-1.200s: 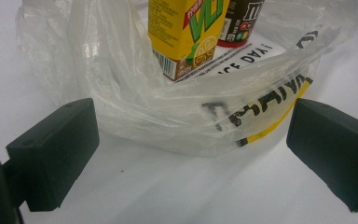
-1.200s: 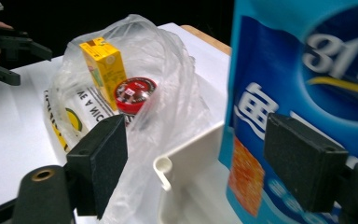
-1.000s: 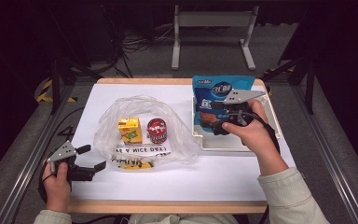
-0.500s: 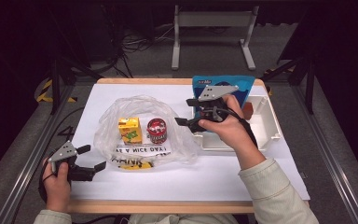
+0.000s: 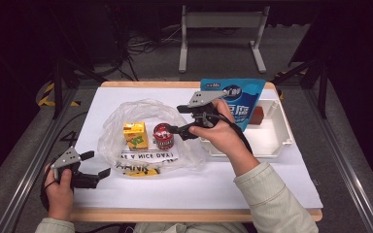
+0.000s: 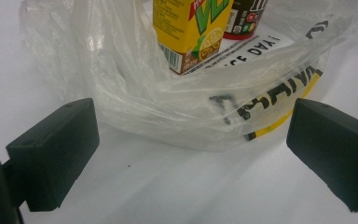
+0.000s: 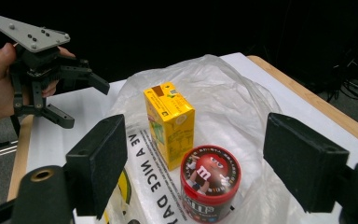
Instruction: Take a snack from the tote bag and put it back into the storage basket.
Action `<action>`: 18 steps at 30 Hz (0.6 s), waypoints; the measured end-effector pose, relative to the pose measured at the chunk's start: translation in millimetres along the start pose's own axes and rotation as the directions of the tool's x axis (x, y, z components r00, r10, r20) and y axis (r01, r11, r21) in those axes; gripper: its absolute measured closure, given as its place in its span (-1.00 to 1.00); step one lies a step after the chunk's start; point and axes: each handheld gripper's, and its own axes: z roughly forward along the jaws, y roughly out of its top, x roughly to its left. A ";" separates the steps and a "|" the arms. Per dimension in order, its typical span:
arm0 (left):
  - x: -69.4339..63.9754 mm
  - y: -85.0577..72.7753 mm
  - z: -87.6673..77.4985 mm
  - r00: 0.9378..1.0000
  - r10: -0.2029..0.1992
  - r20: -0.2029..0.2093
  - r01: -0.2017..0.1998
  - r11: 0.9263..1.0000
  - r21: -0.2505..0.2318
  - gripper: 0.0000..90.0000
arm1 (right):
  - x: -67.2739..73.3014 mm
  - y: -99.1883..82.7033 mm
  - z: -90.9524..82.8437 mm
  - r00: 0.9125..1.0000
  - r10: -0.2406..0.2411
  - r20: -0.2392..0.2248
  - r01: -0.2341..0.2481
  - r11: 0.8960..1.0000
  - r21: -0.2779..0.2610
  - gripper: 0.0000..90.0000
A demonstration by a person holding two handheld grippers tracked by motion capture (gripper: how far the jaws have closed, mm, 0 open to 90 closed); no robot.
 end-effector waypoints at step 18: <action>-4.5 -8.7 -19.7 1.000 -0.025 -0.002 0.025 0.999 -0.036 -0.94 | 9.9 6.7 71.8 0.996 -0.018 -0.085 0.022 0.999 0.047 -0.51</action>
